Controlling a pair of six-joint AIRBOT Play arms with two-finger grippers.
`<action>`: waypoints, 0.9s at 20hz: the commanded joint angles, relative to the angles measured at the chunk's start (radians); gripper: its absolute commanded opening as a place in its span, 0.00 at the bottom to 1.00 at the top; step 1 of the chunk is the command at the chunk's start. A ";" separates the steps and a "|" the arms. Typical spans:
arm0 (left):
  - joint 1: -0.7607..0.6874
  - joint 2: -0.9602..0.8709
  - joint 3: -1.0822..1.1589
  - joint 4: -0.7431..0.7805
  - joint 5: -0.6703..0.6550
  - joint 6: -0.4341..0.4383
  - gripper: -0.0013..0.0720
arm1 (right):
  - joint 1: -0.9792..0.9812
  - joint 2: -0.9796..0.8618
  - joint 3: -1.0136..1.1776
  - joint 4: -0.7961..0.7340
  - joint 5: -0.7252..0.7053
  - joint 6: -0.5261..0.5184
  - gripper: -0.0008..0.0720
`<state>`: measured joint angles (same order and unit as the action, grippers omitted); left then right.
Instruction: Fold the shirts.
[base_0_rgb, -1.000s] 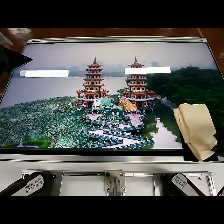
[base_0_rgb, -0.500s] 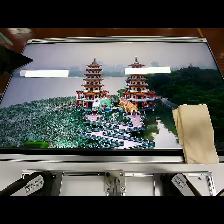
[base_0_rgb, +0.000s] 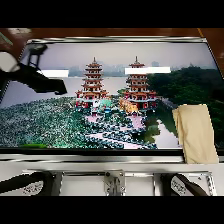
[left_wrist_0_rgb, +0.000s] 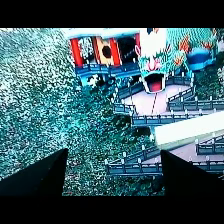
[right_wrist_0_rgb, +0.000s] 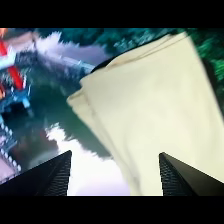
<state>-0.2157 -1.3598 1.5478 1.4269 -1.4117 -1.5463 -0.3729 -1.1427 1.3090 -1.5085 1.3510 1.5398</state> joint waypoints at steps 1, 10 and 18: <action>-0.106 -0.092 -0.004 0.092 -0.020 -0.090 0.92 | 0.149 -0.112 0.011 0.018 0.166 0.010 0.93; -0.109 -0.093 -0.019 0.083 -0.003 -0.090 0.92 | 0.202 -0.127 0.011 0.026 0.164 0.027 0.93; -0.109 -0.093 -0.019 0.084 -0.003 -0.086 0.92 | 0.202 -0.127 0.011 0.026 0.164 0.027 0.93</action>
